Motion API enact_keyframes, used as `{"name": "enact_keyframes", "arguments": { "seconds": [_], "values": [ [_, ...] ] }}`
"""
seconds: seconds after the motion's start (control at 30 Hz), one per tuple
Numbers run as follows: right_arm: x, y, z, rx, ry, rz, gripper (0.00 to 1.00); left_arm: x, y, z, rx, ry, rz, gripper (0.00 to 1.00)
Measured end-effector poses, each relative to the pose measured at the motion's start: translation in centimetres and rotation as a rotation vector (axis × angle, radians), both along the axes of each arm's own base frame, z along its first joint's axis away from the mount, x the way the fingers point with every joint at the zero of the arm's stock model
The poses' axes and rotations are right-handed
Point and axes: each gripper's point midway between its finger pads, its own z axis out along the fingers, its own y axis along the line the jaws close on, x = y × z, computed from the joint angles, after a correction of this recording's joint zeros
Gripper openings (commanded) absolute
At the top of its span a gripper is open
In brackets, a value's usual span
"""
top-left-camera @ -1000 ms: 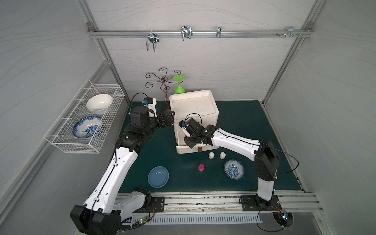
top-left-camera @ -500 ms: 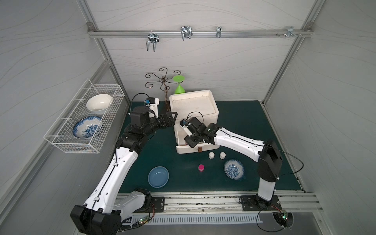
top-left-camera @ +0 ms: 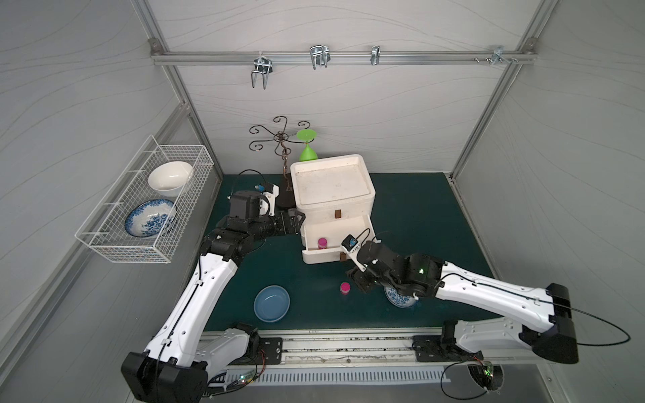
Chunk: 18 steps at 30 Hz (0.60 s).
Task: Put the paint cans in the drawer according to color
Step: Pick up the paint can at the center of the board.
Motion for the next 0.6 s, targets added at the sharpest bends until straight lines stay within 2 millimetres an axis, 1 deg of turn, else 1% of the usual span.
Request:
{"name": "enact_keyframes", "arguments": {
  "seconds": [0.1,0.2,0.33,0.43,0.53,0.6],
  "values": [
    [-1.7,-0.6,-3.3,-0.065,0.041,0.000,0.64,-1.3,0.7,-1.9,0.034,0.043,0.010,1.00],
    [-2.6,-0.2,-5.9,-0.114,0.069,0.004,0.64,-1.9,1.2,-2.9,0.060,0.073,0.022,1.00],
    [-2.4,0.9,-9.3,-0.174,0.090,-0.009,0.65,-1.8,1.3,-3.1,0.073,0.074,0.024,1.00],
    [-2.1,1.5,-11.4,-0.213,0.098,-0.013,0.65,-1.6,1.3,-3.4,0.078,0.083,0.020,1.00],
    [-1.6,1.9,-13.4,-0.249,0.110,-0.021,0.65,-1.5,1.2,-3.7,0.082,0.093,0.016,1.00],
    [-1.3,2.0,-14.3,-0.261,0.120,-0.024,0.64,-1.6,1.1,-3.8,0.082,0.095,0.012,1.00]
  ]
}}
